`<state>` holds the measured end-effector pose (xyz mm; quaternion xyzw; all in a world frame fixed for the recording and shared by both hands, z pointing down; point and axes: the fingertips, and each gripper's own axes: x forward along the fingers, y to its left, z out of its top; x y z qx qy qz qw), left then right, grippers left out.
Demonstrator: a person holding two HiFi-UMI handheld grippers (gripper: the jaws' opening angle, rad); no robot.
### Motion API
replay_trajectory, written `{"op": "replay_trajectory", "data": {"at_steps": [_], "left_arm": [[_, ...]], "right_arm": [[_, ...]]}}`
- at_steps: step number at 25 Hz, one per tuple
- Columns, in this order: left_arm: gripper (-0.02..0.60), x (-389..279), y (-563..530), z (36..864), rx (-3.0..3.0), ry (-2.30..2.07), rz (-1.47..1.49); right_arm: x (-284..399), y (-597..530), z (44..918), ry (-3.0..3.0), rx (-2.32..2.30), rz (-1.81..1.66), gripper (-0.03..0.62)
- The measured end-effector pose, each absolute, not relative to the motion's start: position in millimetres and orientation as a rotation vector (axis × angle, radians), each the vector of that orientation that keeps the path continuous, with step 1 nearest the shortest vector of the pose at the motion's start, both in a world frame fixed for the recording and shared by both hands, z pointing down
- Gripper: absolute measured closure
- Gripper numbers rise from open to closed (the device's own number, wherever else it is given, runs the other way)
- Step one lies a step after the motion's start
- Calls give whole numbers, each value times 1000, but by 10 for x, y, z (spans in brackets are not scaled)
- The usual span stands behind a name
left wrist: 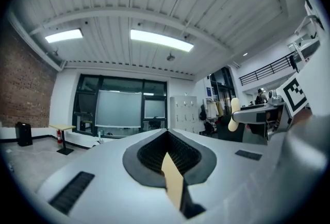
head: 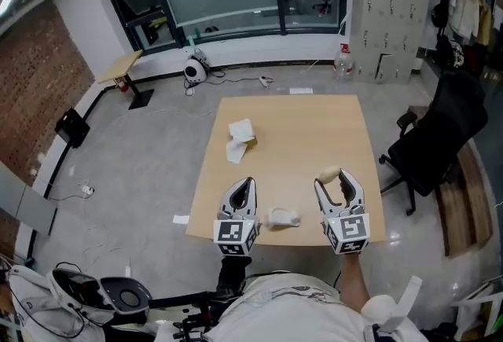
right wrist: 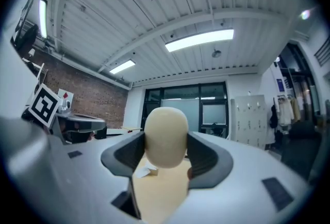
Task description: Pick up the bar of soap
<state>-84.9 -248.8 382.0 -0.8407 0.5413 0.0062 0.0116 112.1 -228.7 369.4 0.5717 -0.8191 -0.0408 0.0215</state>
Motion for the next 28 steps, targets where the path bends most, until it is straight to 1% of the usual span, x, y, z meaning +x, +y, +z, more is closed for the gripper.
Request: {"op": "replay_trajectory", "data": {"at_steps": [9, 28], "left_arm": [[577, -853, -2575, 3832, -2608, 1689, 9], [577, -879, -2524, 4024, -2620, 1724, -21]], "right_arm": [[1103, -2415, 3633, -2554, 1789, -135, 341], [899, -2440, 3747, -2625, 1671, -161, 341]]}}
